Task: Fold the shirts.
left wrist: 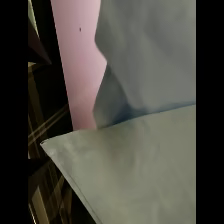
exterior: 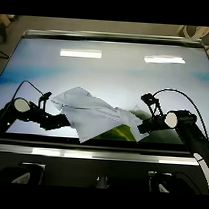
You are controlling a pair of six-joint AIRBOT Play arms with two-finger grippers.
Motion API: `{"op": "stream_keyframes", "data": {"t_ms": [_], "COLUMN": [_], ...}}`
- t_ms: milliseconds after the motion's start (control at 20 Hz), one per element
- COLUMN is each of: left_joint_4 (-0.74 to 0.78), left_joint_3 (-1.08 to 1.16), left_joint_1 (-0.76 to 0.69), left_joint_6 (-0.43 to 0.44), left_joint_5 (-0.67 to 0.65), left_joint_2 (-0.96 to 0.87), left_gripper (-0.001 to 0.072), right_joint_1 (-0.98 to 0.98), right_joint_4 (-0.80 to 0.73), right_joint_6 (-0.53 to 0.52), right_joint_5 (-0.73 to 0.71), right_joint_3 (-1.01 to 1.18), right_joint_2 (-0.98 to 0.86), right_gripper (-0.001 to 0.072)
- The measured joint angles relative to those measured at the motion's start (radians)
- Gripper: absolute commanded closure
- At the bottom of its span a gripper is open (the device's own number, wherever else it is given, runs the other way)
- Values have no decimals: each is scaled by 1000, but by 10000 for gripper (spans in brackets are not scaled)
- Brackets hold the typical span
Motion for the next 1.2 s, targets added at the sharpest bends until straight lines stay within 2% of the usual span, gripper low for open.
{"op": "stream_keyframes", "data": {"t_ms": [250, 300, 450, 550, 650, 700, 900, 1050, 1200], "left_joint_4": [-205, -241, -317, -342, -376, -376, -393, -327, -277], "left_joint_3": [-172, -182, -205, -213, -210, -196, -6, 275, 586], "left_joint_1": [-188, -219, -274, -301, -322, -330, -321, -241, -106], "left_joint_6": [-26, -35, -56, -58, -37, 6, 247, 338, 359], "left_joint_5": [233, 277, 381, 449, 494, 495, 433, 415, 465], "left_joint_2": [-23, -35, -67, -80, -86, -82, 26, 168, 287], "left_gripper": [-13, 6, 313, 681, 686, 686, 686, 686, 685], "right_joint_1": [0, 0, 0, 0, 0, 0, 0, 0, 0], "right_joint_4": [1, 2, 13, 24, 37, 40, 4, -150, -275], "right_joint_6": [0, 0, 0, 0, 0, -5, -105, -150, -170], "right_joint_5": [5, 6, 6, 6, -1, -8, -37, -69, -148], "right_joint_3": [0, 0, 0, 0, 0, 1, 108, 369, 704], "right_joint_2": [0, 0, 0, 0, 0, 3, 55, 128, 196], "right_gripper": [695, 695, 695, 696, 695, 695, 696, 695, 696]}}
